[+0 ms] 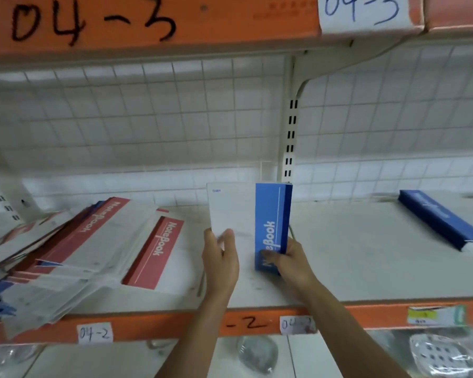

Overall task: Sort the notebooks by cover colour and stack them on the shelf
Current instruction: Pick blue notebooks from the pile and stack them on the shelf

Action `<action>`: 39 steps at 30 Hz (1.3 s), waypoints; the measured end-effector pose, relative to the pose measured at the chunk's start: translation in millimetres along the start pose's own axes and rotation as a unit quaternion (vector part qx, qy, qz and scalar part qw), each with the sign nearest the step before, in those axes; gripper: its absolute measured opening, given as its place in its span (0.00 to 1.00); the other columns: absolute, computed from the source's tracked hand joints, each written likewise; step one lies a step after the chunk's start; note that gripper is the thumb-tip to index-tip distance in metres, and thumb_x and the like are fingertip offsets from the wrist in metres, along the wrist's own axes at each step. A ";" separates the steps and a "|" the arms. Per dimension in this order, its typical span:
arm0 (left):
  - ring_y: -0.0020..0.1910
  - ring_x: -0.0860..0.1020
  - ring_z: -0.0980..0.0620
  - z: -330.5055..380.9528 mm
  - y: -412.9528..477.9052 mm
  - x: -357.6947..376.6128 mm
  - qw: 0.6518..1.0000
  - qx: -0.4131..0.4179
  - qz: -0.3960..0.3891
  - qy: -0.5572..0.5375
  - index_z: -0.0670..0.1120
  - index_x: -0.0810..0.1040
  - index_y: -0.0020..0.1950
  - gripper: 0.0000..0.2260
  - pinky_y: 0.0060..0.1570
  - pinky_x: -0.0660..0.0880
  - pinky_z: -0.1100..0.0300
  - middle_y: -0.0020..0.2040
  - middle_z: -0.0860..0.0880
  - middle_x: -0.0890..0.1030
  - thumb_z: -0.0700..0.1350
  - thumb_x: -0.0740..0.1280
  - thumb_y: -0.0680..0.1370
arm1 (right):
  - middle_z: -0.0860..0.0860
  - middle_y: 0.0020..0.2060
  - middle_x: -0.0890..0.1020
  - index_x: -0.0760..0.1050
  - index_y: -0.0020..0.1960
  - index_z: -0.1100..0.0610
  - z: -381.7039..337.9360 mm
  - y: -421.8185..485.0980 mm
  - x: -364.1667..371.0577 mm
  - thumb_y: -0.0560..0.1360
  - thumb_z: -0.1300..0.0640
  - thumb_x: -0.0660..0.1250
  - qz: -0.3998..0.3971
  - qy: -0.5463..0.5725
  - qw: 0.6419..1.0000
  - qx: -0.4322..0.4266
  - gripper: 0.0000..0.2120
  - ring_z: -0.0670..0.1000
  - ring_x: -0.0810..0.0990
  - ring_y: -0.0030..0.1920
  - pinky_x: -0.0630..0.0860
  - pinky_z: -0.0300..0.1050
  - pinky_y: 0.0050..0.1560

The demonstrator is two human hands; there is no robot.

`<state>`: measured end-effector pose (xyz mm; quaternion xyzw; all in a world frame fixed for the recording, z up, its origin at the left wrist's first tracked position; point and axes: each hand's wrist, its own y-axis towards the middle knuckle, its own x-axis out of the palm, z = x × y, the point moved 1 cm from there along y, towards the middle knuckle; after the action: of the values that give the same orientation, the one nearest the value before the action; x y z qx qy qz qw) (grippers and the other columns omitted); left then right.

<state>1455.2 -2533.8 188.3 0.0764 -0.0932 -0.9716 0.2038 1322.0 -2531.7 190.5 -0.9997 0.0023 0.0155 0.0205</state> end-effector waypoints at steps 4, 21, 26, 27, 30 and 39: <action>0.39 0.77 0.65 18.2 -10.7 -5.3 0.998 0.052 0.013 -0.011 0.43 0.67 0.48 0.04 0.39 0.73 0.73 0.41 0.53 0.76 0.42 0.61 0.81 | 0.54 0.55 0.80 0.69 0.58 0.54 -12.7 -8.0 -6.2 0.71 0.69 0.67 -0.009 -0.008 1.000 -0.019 0.19 0.47 0.81 0.48 0.78 0.38 0.43; 0.39 0.75 0.46 87.3 -22.8 75.8 0.664 0.614 -0.061 0.422 0.47 0.75 0.39 0.09 0.46 0.63 0.56 0.36 0.50 0.76 0.40 0.75 0.69 | 0.54 0.35 0.81 0.79 0.45 0.57 -66.8 -49.7 -118.5 0.69 0.65 0.66 0.245 -0.631 0.704 -0.214 0.07 0.59 0.80 0.39 0.70 0.49 0.49; 0.63 0.69 0.46 90.0 -29.3 122.0 0.724 0.598 -0.036 0.342 0.47 0.78 0.56 0.18 0.70 0.57 0.45 0.58 0.46 0.77 0.47 0.75 0.68 | 0.56 0.47 0.79 0.71 0.50 0.58 -60.4 -54.9 -167.2 0.78 0.60 0.59 0.187 -0.574 0.784 -0.147 0.04 0.59 0.75 0.49 0.62 0.45 0.38; 0.70 0.64 0.46 90.5 -32.7 134.3 0.762 0.558 -0.026 0.329 0.47 0.74 0.64 0.26 0.71 0.55 0.44 0.66 0.45 0.73 0.48 0.76 0.67 | 0.57 0.47 0.79 0.71 0.48 0.59 -59.0 -53.7 -179.5 0.78 0.60 0.59 0.200 -0.542 0.803 -0.147 0.03 0.60 0.75 0.48 0.63 0.45 0.38; 0.76 0.52 0.40 90.6 -50.8 175.8 0.878 0.381 0.011 0.289 0.47 0.55 0.76 0.42 0.72 0.56 0.43 0.77 0.40 0.52 0.48 0.76 0.69 | 0.58 0.46 0.80 0.72 0.49 0.61 -56.2 -45.9 -224.7 0.79 0.60 0.59 0.238 -0.445 0.854 -0.128 0.05 0.59 0.77 0.46 0.66 0.44 0.39; 0.45 0.78 0.52 93.5 -115.3 340.5 0.976 -0.046 -0.212 -0.021 0.51 0.70 0.55 0.05 0.41 0.79 0.56 0.49 0.52 0.76 0.45 0.55 0.83 | 0.54 0.44 0.79 0.73 0.46 0.59 -41.9 3.4 -382.6 0.77 0.59 0.63 0.254 -0.105 0.961 -0.031 0.03 0.56 0.77 0.46 0.74 0.47 0.42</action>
<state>1085.5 -2555.7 216.9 0.0649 -0.0343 -0.9973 -0.0058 940.9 -2535.4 244.1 -0.9591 0.2535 0.1251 -0.0154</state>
